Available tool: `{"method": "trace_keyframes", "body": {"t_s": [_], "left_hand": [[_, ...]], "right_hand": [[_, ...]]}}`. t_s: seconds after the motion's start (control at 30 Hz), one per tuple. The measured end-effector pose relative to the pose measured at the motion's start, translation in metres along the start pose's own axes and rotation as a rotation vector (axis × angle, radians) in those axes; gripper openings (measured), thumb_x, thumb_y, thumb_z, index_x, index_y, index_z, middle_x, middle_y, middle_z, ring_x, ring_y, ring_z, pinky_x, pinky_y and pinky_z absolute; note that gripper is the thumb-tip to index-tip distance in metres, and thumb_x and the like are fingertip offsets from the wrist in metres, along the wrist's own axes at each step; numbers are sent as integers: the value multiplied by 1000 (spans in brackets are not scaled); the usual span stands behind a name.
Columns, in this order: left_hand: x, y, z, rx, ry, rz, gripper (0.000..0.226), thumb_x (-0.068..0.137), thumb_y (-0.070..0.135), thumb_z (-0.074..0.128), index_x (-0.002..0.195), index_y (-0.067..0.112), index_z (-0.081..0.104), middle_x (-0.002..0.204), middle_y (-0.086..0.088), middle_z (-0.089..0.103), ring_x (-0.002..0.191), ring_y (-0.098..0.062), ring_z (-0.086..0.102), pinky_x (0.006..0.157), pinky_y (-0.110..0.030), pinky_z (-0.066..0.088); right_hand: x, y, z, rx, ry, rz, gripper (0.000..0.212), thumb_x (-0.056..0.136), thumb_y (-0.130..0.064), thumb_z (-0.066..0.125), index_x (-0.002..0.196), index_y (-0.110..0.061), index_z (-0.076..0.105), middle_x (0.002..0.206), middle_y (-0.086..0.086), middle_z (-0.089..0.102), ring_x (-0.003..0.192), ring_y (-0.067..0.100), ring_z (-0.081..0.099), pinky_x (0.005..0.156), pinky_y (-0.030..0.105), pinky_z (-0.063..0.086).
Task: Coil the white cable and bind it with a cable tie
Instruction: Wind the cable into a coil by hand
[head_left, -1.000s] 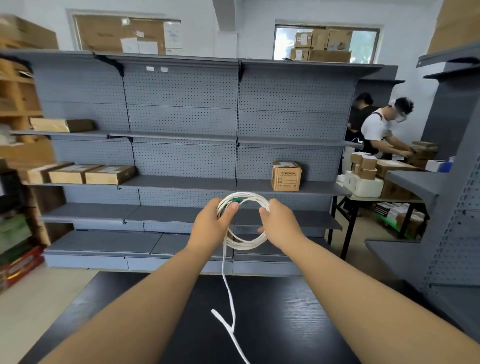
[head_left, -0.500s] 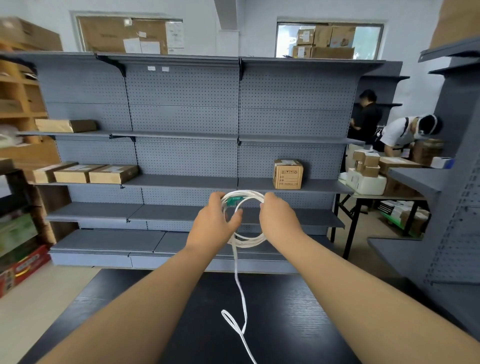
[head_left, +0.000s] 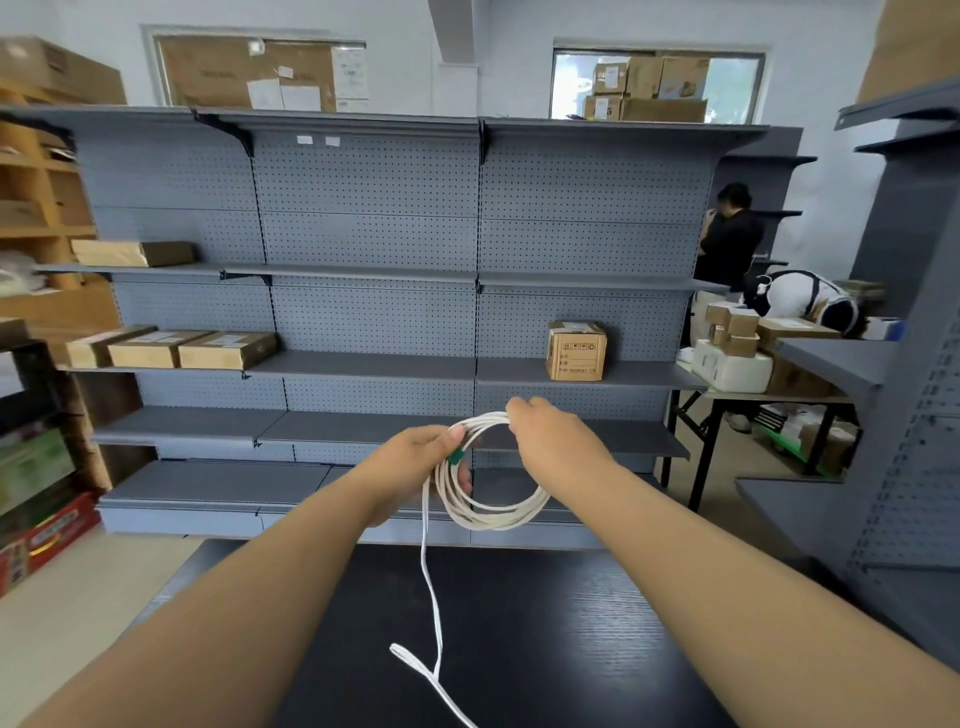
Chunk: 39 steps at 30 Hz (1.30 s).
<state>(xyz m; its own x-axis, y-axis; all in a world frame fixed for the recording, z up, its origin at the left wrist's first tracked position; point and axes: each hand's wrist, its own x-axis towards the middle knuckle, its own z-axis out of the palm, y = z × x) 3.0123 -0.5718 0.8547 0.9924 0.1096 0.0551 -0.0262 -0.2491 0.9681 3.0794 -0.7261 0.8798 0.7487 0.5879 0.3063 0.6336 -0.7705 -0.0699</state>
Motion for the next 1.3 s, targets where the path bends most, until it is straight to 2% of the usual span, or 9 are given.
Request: {"method": "trace_keyframes", "body": {"t_s": [0.13, 0.27, 0.43, 0.67, 0.83, 0.97, 1.1, 1.2, 1.3], "left_hand": [[-1, -7, -7, -258, -35, -75, 45, 98, 40, 36, 102, 5, 64, 62, -2, 52, 61, -20, 55, 61, -29, 50], [-3, -9, -3, -327, 186, -10, 46, 96, 46, 37, 89, 9, 65, 59, 0, 47, 49, -15, 53, 46, -22, 42], [-5, -13, 3, -313, 478, 75, 42, 97, 42, 38, 73, 14, 58, 61, -3, 52, 45, -13, 50, 46, -21, 41], [-7, -11, -6, -235, 569, -9, 38, 100, 38, 31, 88, 13, 56, 70, -2, 55, 49, -16, 53, 48, -24, 39], [-10, -13, -22, 169, 750, 174, 39, 99, 41, 28, 81, 11, 47, 64, 1, 47, 63, -25, 50, 52, -32, 34], [-12, -14, -44, 400, 664, 274, 35, 99, 39, 33, 85, 12, 51, 65, 3, 47, 67, -23, 45, 52, -31, 29], [-9, -11, -61, 649, 534, 361, 36, 98, 38, 34, 97, 9, 56, 81, -3, 56, 79, -26, 50, 65, -33, 34], [-7, -9, -76, 755, 481, 372, 40, 98, 39, 34, 105, 7, 57, 96, -10, 61, 89, -30, 55, 74, -39, 42], [-5, -10, -88, 811, 430, 377, 40, 97, 40, 34, 103, 7, 57, 96, -11, 61, 89, -30, 56, 73, -37, 41]], "right_hand": [[4, -9, 3, 57, 17, 28, 7, 98, -8, 35, 97, -10, 41, 84, 6, 39, 73, 28, 43, 61, 36, 32], [10, -20, 5, 236, 44, 151, 13, 100, -14, 33, 97, -9, 44, 93, 12, 52, 79, 29, 54, 65, 37, 41], [17, -31, 15, 392, 56, 324, 11, 98, -10, 37, 99, -5, 47, 102, 18, 61, 88, 36, 65, 77, 46, 54], [22, -54, 28, 416, 79, 399, 13, 98, -10, 37, 102, -5, 48, 102, 18, 63, 86, 36, 66, 76, 46, 55], [23, -72, 33, 565, 63, 367, 15, 97, -20, 40, 102, -7, 46, 103, 15, 60, 85, 33, 66, 77, 48, 55], [25, -82, 24, 493, 66, 236, 22, 96, -21, 46, 116, -11, 45, 103, 8, 59, 82, 23, 54, 69, 30, 42], [23, -94, 21, 345, 61, 53, 26, 94, -13, 44, 120, -13, 40, 111, 11, 54, 85, 26, 54, 70, 37, 45], [22, -101, 21, 372, -30, -12, 38, 89, -18, 52, 123, -14, 35, 115, 7, 47, 90, 25, 54, 77, 41, 48], [24, -108, 22, 418, -40, -12, 42, 89, -25, 56, 123, -14, 36, 117, 6, 48, 98, 24, 51, 80, 36, 44]]}}
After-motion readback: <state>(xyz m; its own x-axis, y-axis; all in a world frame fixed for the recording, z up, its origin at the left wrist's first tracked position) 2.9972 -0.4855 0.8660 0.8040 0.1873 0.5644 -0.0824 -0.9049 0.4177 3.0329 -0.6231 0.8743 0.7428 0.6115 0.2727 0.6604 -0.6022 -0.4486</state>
